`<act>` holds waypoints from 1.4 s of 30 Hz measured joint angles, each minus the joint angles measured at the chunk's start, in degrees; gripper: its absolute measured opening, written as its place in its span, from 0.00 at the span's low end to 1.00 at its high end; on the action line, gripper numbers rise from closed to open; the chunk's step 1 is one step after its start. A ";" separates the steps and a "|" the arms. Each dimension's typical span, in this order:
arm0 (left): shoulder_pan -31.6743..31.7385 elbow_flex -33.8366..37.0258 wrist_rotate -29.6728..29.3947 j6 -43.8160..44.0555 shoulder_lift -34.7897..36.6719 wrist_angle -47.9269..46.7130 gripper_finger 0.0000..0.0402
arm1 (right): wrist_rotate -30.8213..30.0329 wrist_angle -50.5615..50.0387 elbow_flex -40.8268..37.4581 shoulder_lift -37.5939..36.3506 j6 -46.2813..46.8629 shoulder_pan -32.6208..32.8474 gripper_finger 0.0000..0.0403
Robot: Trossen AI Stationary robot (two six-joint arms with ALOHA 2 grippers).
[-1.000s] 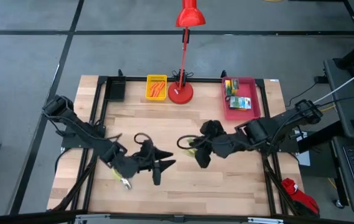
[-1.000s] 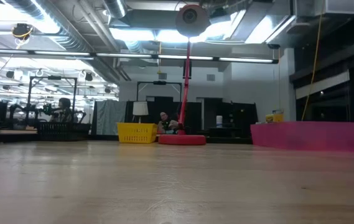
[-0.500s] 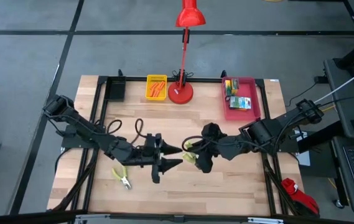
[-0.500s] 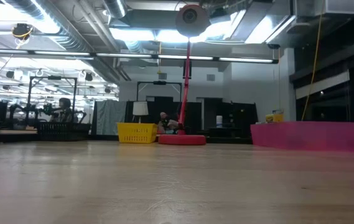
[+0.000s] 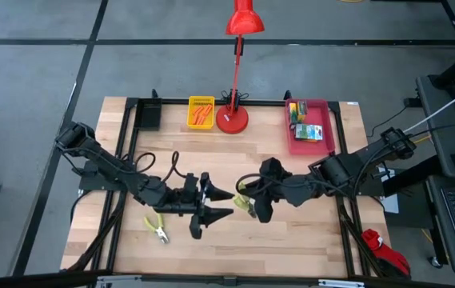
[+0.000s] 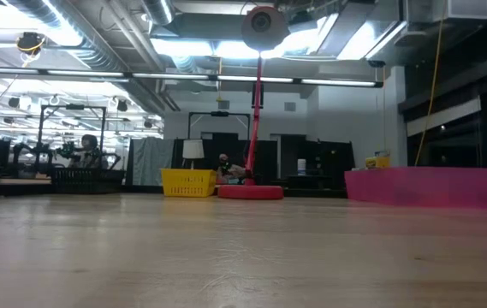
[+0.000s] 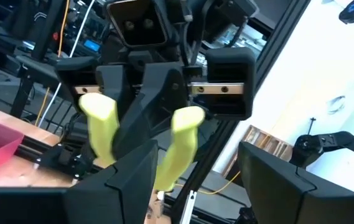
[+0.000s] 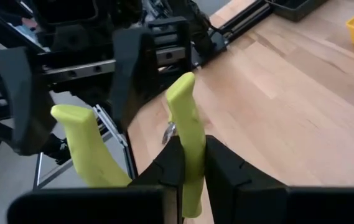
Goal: Pick & Place School Supplies
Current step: Put the green hole puncher into the black bin
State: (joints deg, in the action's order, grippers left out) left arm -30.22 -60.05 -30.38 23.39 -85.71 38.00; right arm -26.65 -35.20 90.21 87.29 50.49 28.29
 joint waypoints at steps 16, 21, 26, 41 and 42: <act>1.60 0.00 0.57 -0.51 -0.02 2.59 0.54 | -0.55 3.21 -0.02 0.92 -2.13 -0.07 0.10; 1.57 0.00 0.62 -0.53 -0.02 2.57 0.54 | -0.82 3.28 -0.02 1.03 -2.20 -0.11 0.10; 1.57 0.00 0.69 -0.48 -0.02 2.58 0.51 | -1.01 3.54 -0.02 1.03 -2.80 -0.19 0.10; 1.55 0.00 0.40 -0.39 -0.02 2.56 0.14 | -1.01 4.76 -0.02 1.03 -3.91 -0.76 0.10; 1.55 0.00 0.51 -0.46 -0.02 2.59 0.12 | -1.01 4.88 -0.02 1.03 -4.26 -0.74 0.10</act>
State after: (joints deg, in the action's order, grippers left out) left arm -28.67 -60.05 -29.87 22.92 -85.73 40.59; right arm -27.66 -30.32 90.19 88.31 46.24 27.55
